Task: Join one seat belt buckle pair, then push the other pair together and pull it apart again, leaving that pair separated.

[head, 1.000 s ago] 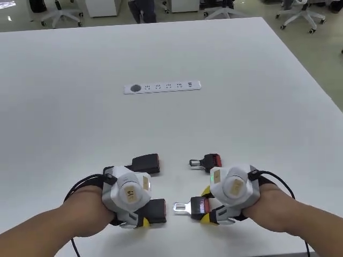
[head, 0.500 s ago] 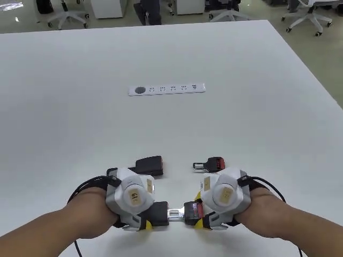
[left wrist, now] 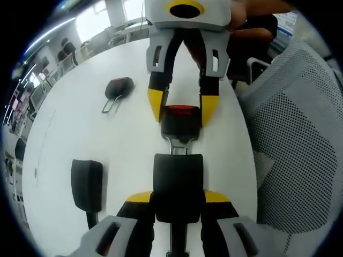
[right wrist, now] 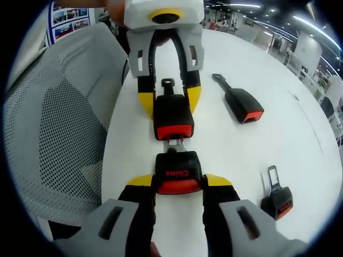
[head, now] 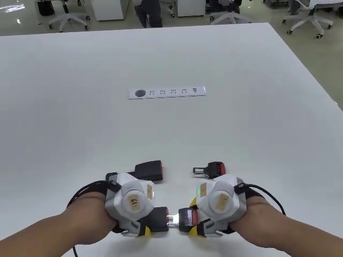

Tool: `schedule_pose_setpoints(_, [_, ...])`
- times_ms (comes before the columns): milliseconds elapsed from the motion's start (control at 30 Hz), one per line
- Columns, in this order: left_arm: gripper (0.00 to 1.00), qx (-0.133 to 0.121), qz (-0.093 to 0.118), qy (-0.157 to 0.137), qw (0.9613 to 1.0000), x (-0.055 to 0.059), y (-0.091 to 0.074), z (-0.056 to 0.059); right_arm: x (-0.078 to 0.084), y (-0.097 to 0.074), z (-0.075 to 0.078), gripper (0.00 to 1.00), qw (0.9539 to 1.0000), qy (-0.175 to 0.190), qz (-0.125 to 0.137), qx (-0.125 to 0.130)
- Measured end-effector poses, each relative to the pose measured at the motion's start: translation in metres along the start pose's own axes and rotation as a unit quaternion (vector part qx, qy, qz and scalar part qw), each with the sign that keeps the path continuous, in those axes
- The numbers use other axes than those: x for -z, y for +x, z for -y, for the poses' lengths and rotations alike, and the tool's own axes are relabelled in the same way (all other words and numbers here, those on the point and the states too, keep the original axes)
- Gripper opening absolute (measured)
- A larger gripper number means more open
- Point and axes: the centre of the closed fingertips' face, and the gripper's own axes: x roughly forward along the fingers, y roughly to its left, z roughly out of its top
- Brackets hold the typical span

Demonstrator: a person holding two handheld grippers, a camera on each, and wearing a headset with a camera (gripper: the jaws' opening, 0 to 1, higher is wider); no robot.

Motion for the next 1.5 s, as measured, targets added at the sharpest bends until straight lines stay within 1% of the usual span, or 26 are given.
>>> schedule_pose_setpoints(100, [0.33, 0.002, 0.005, -0.001, 1.0, 0.0, 0.0, 0.0, -0.002, 0.002, 0.0, 0.32, 1.0, 0.002, -0.002, 0.001])
schedule_pose_setpoints(200, [0.33, 0.007, 0.011, -0.004, 0.9999, 0.001, 0.0, -0.001, -0.005, 0.003, 0.002, 0.32, 0.9999, -0.002, -0.011, -0.001])
schedule_pose_setpoints(367, [0.33, 0.009, 0.011, -0.001, 0.9999, 0.002, 0.0, -0.002, -0.006, 0.005, 0.002, 0.32, 0.9999, -0.004, -0.016, -0.004])
schedule_pose_setpoints(567, [0.33, 0.008, 0.017, -0.006, 0.9998, 0.001, 0.0, -0.003, -0.01, 0.006, 0.003, 0.32, 0.9999, 0.002, -0.01, -0.001])
schedule_pose_setpoints(633, [0.33, 0.008, 0.018, -0.006, 0.9998, 0.0, 0.0, -0.002, -0.015, 0.01, 0.001, 0.32, 1.0, 0.008, -0.003, -0.001])
schedule_pose_setpoints(700, [0.33, 0.008, 0.017, -0.005, 0.9998, 0.001, 0.0, -0.002, -0.019, 0.013, 0.0, 0.32, 1.0, 0.01, -0.002, 0.001])
schedule_pose_setpoints(767, [0.33, 0.008, 0.016, -0.005, 0.9998, 0.001, 0.0, -0.003, -0.019, 0.014, 0.002, 0.32, 0.9999, 0.014, 0.002, 0.004])
schedule_pose_setpoints(800, [0.33, 0.008, 0.014, -0.005, 0.9999, 0.002, 0.0, -0.003, -0.017, 0.014, 0.004, 0.32, 0.9997, 0.023, 0.001, 0.008])
schedule_pose_setpoints(833, [0.33, 0.008, 0.016, -0.008, 0.9998, 0.002, 0.0, -0.003, -0.015, 0.015, 0.005, 0.32, 0.9997, 0.021, 0.006, 0.007])
schedule_pose_setpoints(900, [0.33, 0.009, 0.021, -0.007, 0.9997, 0.002, -0.001, -0.003, -0.018, 0.012, 0.002, 0.32, 0.9996, 0.026, 0.009, 0.009])
schedule_pose_setpoints(967, [0.33, 0.008, 0.023, -0.007, 0.9997, 0.001, -0.002, -0.003, -0.017, 0.016, 0.002, 0.32, 0.9995, 0.027, 0.01, 0.011])
schedule_pose_setpoints(1000, [0.33, 0.008, 0.023, -0.007, 0.9997, 0.001, -0.002, -0.003, -0.021, 0.013, -0.001, 0.32, 0.9998, 0.016, 0.009, 0.005])
schedule_pose_setpoints(1067, [0.33, 0.008, 0.022, -0.008, 0.9997, 0.0, -0.003, -0.004, -0.02, 0.013, 0.0, 0.32, 0.9996, 0.023, 0.009, 0.011])
schedule_pose_setpoints(1100, [0.33, 0.007, 0.022, -0.01, 0.9997, 0.0, -0.003, -0.004, -0.019, 0.013, 0.0, 0.32, 0.9997, 0.02, 0.007, 0.011])
schedule_pose_setpoints(1133, [0.33, 0.005, 0.024, -0.011, 0.9996, 0.0, -0.003, -0.004, -0.018, 0.014, 0.0, 0.31, 0.9999, 0.008, 0.0, 0.009])
schedule_pose_setpoints(1167, [0.33, 0.0, 0.033, -0.013, 0.9994, 0.0, -0.004, -0.004, -0.018, 0.014, 0.001, 0.31, 0.9999, -0.007, -0.008, 0.011])
schedule_pose_setpoints(1200, [0.33, -0.004, 0.039, -0.017, 0.9991, 0.0, -0.005, -0.004, -0.019, 0.012, 0.0, 0.31, 0.9997, -0.013, -0.013, 0.014])
schedule_pose_setpoints(1233, [0.33, -0.005, 0.041, -0.016, 0.999, 0.0, -0.006, -0.003, -0.02, 0.011, -0.001, 0.31, 0.9997, -0.016, -0.015, 0.013])
schedule_pose_setpoints(1367, [0.33, -0.002, 0.037, -0.022, 0.9991, -0.001, -0.006, -0.003, -0.019, 0.011, -0.001, 0.31, 0.9995, -0.02, -0.021, 0.011])
schedule_pose_setpoints(1433, [0.33, -0.002, 0.042, -0.023, 0.9988, 0.001, -0.006, -0.003, -0.018, 0.014, 0.001, 0.31, 0.9996, -0.018, -0.02, 0.007])
schedule_pose_setpoints(1500, [0.33, -0.002, 0.048, -0.025, 0.9986, 0.002, -0.006, -0.004, -0.018, 0.012, -0.001, 0.31, 0.9996, -0.018, -0.016, 0.011])
